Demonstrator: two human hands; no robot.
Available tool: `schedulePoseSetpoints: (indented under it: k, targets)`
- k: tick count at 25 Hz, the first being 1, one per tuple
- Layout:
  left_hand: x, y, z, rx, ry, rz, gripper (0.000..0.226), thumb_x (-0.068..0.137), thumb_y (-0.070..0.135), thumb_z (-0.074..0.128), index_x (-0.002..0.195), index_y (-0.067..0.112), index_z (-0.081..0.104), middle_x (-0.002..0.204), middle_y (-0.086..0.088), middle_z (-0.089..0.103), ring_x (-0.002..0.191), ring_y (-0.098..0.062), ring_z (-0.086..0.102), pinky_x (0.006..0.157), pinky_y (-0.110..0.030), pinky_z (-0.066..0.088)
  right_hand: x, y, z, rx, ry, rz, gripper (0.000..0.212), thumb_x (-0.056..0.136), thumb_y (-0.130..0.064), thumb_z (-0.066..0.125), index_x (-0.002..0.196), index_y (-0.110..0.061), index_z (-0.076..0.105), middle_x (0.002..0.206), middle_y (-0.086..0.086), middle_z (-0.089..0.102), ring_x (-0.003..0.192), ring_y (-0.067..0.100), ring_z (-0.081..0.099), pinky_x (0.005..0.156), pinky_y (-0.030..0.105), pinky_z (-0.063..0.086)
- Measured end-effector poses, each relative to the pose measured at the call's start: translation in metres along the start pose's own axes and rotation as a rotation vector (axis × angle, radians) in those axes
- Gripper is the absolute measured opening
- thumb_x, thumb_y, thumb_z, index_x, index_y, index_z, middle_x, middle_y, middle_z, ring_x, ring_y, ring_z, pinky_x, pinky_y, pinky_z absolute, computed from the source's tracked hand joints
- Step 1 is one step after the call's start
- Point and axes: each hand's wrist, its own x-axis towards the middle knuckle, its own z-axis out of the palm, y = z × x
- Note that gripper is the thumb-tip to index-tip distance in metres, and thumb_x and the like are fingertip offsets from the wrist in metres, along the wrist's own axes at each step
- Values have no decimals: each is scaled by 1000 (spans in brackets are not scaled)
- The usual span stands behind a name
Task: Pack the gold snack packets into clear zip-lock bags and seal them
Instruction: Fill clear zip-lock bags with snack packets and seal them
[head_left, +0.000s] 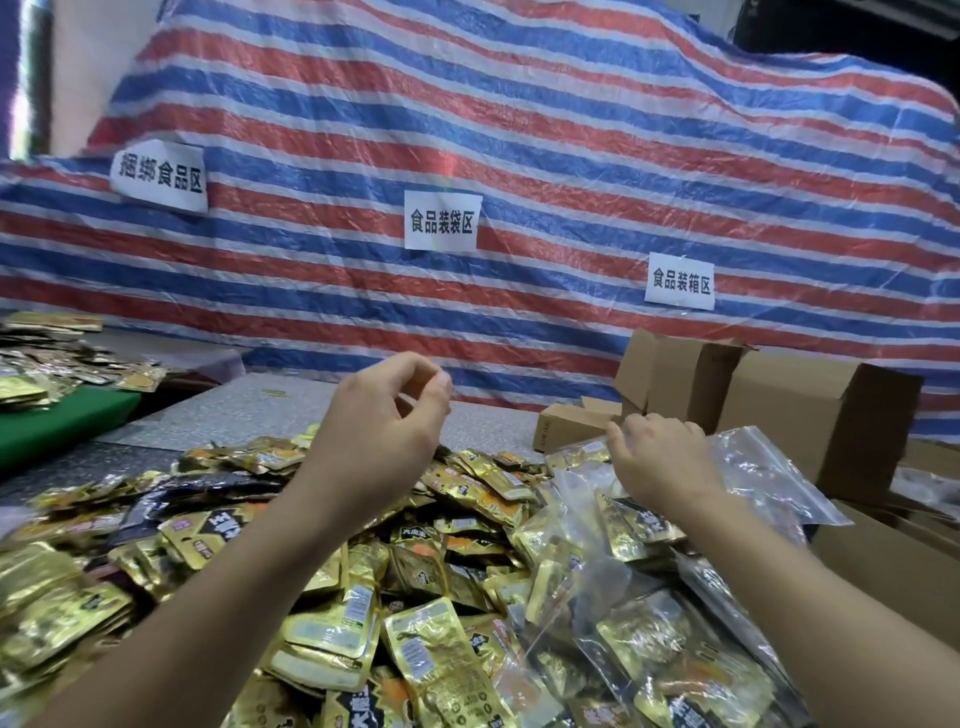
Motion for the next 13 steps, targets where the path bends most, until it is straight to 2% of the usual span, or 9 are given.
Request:
schedulePoseSetpoints:
  k: [3,6,10,12,13]
  targets:
    - [-8,-11,-20,38,20,-48,22,100,27,50,83,27,63,72,6,67,64,-9,64,53,-28,53,-8,-24,-13,187,64,-26,38,103,-34,31,86,-20,63,85,-1,64,80,23,55,78,39,40]
    - [-27,-25,-38,15,49,-118,32,102,27,47,77,20,65,67,3,67,59,-15,63,53,-37,53,-29,-48,-19,474,132,5,38,100,-23,41,63,-22,47,65,-8,52,63,15,48,64,35,30]
    - [-55,-38,-43,62,-11,-250,61,97,52,36,61,9,60,51,-7,62,42,-16,54,48,-29,45,-57,-70,-18,707,118,92,41,97,-18,48,56,-14,44,53,0,46,52,15,43,49,30,27]
    - [-69,-41,-35,47,-99,-327,70,93,58,33,57,2,52,43,-2,51,39,-14,45,47,-21,43,-69,-81,-16,766,72,95,44,97,-21,51,54,-14,44,49,-2,43,46,14,38,46,27,28]
    - [-75,-42,-29,73,-139,-345,68,93,59,33,56,5,50,41,3,46,38,-10,42,46,-18,43,-72,-86,-16,787,50,89,46,98,-22,51,54,-14,44,48,-2,42,44,14,36,46,27,29]
